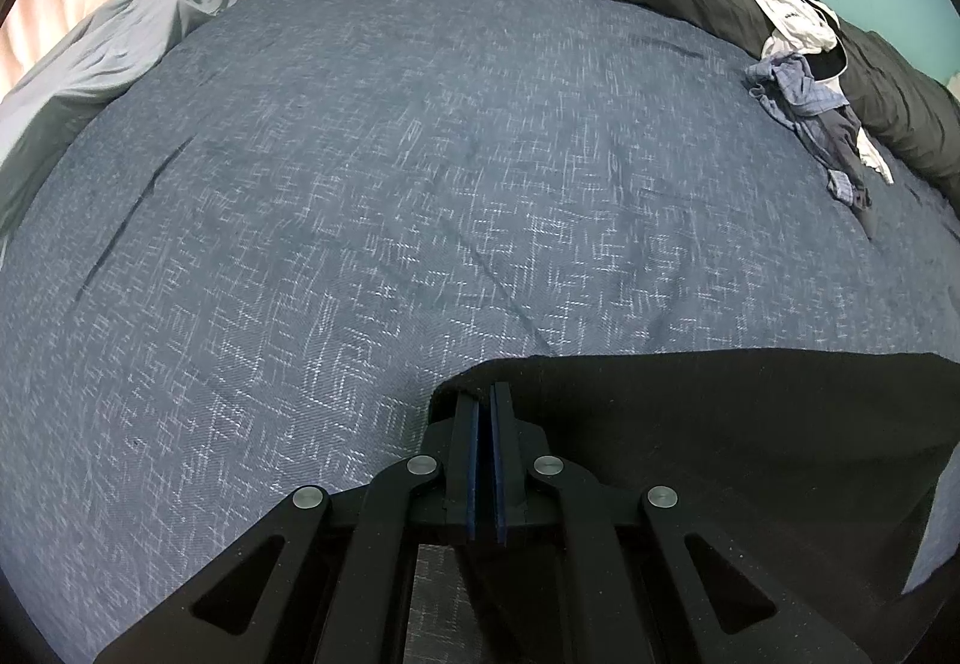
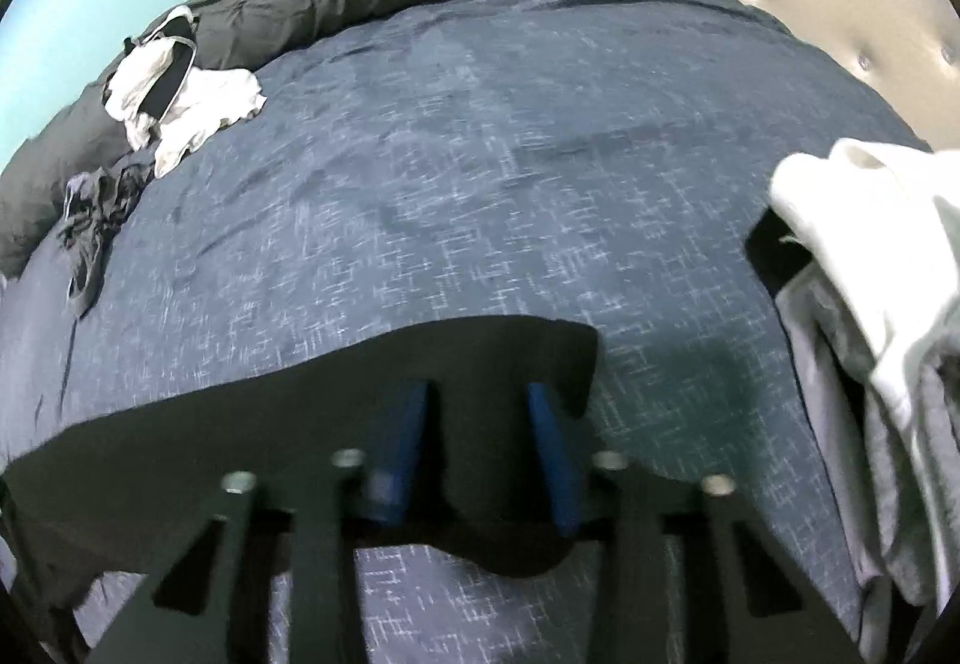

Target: Fold clothes

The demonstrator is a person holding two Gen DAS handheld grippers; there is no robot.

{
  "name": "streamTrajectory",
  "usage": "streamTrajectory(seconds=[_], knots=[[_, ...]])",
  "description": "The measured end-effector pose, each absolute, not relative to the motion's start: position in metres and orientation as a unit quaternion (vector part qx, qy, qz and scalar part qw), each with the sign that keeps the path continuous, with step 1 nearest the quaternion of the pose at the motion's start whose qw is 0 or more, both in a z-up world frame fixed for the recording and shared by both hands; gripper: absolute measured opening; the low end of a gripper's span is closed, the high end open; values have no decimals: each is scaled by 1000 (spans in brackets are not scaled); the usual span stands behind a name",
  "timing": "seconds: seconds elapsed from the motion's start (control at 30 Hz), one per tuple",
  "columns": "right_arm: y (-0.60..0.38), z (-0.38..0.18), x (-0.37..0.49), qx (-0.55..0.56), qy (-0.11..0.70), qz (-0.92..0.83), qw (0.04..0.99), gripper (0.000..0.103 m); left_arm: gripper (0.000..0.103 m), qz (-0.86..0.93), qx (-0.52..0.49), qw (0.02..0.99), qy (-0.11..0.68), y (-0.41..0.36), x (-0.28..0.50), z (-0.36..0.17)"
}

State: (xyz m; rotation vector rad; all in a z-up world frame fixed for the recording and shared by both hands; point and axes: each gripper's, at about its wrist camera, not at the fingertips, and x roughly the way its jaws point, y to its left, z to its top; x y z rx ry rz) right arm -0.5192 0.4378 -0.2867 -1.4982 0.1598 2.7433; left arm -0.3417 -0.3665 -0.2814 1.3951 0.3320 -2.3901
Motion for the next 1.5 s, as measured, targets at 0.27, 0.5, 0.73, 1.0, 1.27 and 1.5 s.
streamTrajectory(seconds=[0.27, 0.5, 0.73, 1.0, 1.27, 1.5], knots=[[430, -267, -523, -431, -6, 902, 34, 4, 3, -865, 449, 187, 121, -369, -334, -263], [432, -256, -548, -423, -7, 904, 61, 4, 3, -873, 433, 178, 139, -374, -354, -241], [433, -245, -572, -415, -7, 905, 88, 4, 3, -869, 427, 186, 171, -386, -369, -249], [427, -263, -602, -434, -20, 894, 105, 4, 3, -854, 451, 194, 175, -391, -389, -286], [433, -264, -597, -409, -43, 903, 125, 15, 22, -834, 488, 187, 180, -395, -390, -300], [423, -223, -545, -372, 20, 925, 81, 40, 28, -836, 482, 179, 193, -384, -348, -277]])
